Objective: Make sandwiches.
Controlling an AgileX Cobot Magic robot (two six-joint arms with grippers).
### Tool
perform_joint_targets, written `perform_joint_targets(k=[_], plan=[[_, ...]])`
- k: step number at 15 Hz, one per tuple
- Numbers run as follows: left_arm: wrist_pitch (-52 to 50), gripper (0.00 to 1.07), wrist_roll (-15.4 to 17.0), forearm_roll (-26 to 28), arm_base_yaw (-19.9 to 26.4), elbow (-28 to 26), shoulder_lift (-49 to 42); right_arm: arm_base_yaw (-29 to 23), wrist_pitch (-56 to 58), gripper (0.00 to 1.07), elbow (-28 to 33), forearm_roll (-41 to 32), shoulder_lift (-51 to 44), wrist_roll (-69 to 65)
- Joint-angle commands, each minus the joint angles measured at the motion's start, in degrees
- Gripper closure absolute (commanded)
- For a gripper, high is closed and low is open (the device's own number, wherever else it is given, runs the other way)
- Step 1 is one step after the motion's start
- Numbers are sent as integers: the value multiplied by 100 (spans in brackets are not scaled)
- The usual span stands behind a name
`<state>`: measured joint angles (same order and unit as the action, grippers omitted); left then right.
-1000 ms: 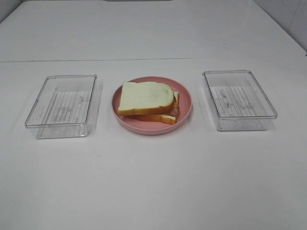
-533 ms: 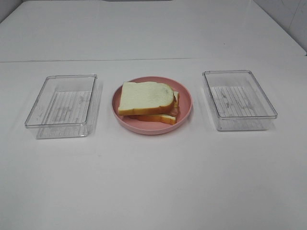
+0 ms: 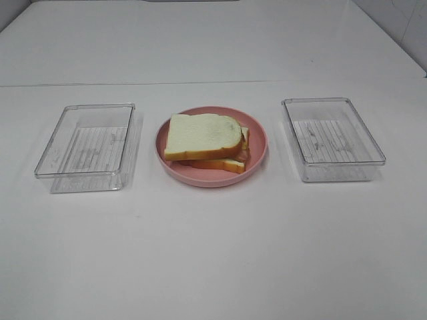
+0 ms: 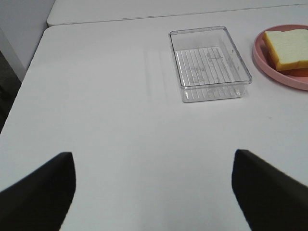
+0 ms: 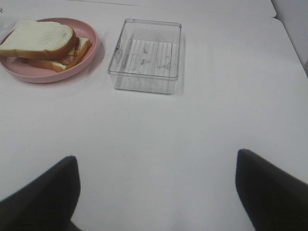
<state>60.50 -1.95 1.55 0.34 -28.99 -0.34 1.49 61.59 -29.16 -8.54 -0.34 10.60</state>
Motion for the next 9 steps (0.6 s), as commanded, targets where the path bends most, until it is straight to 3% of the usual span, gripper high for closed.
perform_joint_targets(k=[1, 9], plan=[[-63, 23, 0, 63, 6, 34, -109, 46, -34, 24, 11, 0, -80, 6], [-63, 23, 0, 63, 6, 34, -109, 46, -34, 24, 11, 0, -80, 6]])
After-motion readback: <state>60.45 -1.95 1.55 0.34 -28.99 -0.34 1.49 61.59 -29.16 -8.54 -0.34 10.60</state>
